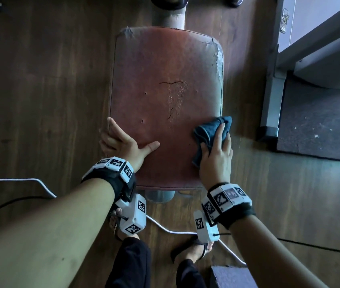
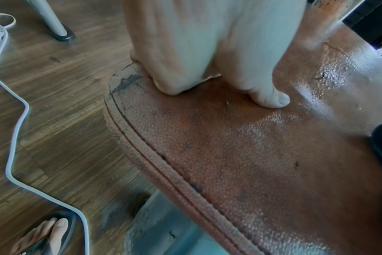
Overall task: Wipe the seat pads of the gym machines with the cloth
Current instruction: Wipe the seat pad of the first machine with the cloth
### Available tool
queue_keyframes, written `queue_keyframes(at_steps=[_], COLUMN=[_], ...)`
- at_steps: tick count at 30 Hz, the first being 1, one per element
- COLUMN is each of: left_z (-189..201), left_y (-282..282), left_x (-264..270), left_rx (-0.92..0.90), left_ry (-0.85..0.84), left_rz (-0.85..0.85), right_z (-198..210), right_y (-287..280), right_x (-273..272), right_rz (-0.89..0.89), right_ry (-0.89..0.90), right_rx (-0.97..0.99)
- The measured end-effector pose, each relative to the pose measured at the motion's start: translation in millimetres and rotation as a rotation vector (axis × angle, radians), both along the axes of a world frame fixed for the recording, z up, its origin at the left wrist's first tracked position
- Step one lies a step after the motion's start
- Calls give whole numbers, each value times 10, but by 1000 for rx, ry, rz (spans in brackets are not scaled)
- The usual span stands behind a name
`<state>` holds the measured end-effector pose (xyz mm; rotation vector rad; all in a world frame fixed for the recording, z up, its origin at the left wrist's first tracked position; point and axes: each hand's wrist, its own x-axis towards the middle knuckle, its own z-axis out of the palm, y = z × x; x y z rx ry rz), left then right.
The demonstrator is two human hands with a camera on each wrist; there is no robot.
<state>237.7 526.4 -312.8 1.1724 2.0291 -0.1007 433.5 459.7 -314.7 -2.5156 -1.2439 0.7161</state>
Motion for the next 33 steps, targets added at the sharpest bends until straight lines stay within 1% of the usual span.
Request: queue_keyframes(at_steps=[2, 7, 9, 11, 14, 16, 18, 23, 25, 29, 31, 33], left_z=[-9, -54, -58, -49, -28, -13, -13, -31, -23, -10, -17, -24], left_y=[-7, -22, -21, -21, -20, -19, -14, -8, -8, -19, -18, -8], left_x=[5, 17, 18, 6, 13, 23, 30, 2, 9, 47, 50, 41], left_rx=[10, 51, 41, 34, 41, 46, 38, 3, 10, 31, 26, 0], left_ry=[16, 51, 51, 46, 30, 41, 52, 36, 42, 88, 93, 63], left_rz=[-6, -5, -4, -7, -8, -15, -20, -21, -26, -34, -27, -8], right_z=[-18, -100, -83, -69, -61, -61, -56, -74, -43, -15, -29, -38], right_y=[131, 883, 1082, 1077, 818, 700, 770, 1255, 1242, 992, 1035, 1213], right_x=[31, 274, 326, 317, 263, 238, 259, 389, 369, 303, 308, 322], right_rz=[-12, -2, -3, 12, 100, 130, 121, 74, 77, 142, 140, 121], right_ry=[25, 42, 57, 64, 34, 25, 48, 112, 125, 147, 136, 126], right_rx=[13, -24, -45, -30, 27, 14, -1, -3, 2, 12, -11, -35])
